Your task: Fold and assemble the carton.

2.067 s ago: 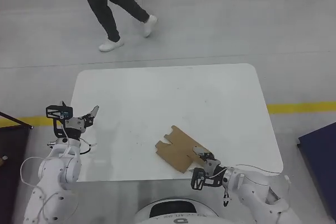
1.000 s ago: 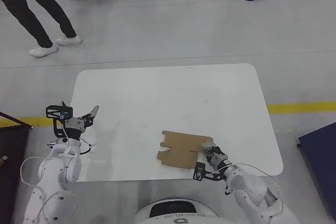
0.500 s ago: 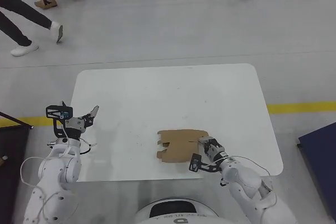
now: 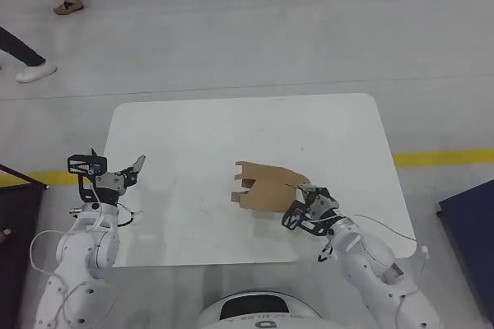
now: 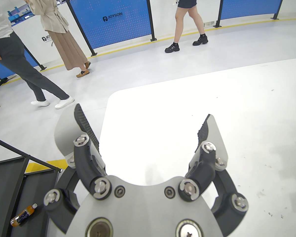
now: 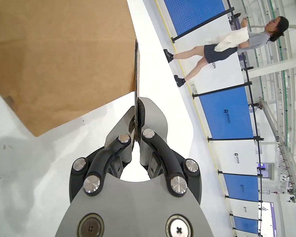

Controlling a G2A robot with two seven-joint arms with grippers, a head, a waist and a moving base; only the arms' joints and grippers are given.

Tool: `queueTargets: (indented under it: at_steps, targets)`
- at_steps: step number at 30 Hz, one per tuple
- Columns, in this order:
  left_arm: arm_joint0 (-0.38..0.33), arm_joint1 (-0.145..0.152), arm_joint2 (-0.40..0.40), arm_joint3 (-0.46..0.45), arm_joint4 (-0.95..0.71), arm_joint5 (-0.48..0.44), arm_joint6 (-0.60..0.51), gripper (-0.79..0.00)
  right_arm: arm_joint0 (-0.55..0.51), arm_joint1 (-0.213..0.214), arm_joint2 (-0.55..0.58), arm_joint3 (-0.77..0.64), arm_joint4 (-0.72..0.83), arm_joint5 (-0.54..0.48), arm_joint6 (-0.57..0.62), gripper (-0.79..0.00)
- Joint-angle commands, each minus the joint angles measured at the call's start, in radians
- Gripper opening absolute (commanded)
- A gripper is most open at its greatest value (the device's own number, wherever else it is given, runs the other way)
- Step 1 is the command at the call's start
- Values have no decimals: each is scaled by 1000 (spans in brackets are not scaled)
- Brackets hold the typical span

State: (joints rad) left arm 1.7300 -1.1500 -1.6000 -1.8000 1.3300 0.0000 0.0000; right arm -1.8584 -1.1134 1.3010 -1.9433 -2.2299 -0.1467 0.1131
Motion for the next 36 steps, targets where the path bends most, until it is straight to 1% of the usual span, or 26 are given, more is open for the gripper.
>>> queueTargets:
  at_steps: [1, 3, 5, 6, 8, 10, 11, 12, 17, 22, 31, 33, 34, 36]
  targets:
    - [0, 0, 0, 0, 0, 0, 0, 0, 5, -3, -17, 5, 80, -32, -45, -785]
    - [0, 0, 0, 0, 0, 0, 0, 0, 53, -9, -29, 50, 227, -113, -77, -785]
    - [0, 0, 0, 0, 0, 0, 0, 0, 125, -17, -44, 108, 366, -197, -94, -785]
    - [0, 0, 0, 0, 0, 0, 0, 0, 164, -21, -56, 138, 430, -254, -84, -785]
    - [0, 0, 0, 0, 0, 0, 0, 0, 231, -29, -75, 179, 538, -320, -66, -785]
    - [0, 0, 0, 0, 0, 0, 0, 0, 290, -35, -94, 213, 651, -418, -29, -785]
    - [0, 0, 0, 0, 0, 0, 0, 0, 315, -38, -105, 237, 733, -479, -11, -785]
    - [0, 0, 0, 0, 0, 0, 0, 0, 349, -40, -111, 256, 786, -529, 24, -785]
    - [0, 0, 0, 0, 0, 0, 0, 0, 443, -51, -148, 329, 1059, -669, 126, -785]
    - [0, 0, 0, 0, 0, 0, 0, 0, 489, -50, -146, 347, 1242, -690, 228, -785]
    - [-4, -1, 0, 0, -14, 0, 0, 0, 487, -50, -148, 347, 1251, -690, 219, -785]
    - [-16, -3, 17, -6, -44, -34, 3, 0, 484, -52, -149, 393, 1344, -723, 167, -785]
    - [-21, -5, 31, -6, -78, -65, 3, 0, 493, -52, -146, 408, 1352, -717, 159, -785]
    - [-33, -9, 58, -5, -169, -140, -14, 0, 499, -55, -155, 426, 1402, -747, 126, -785]
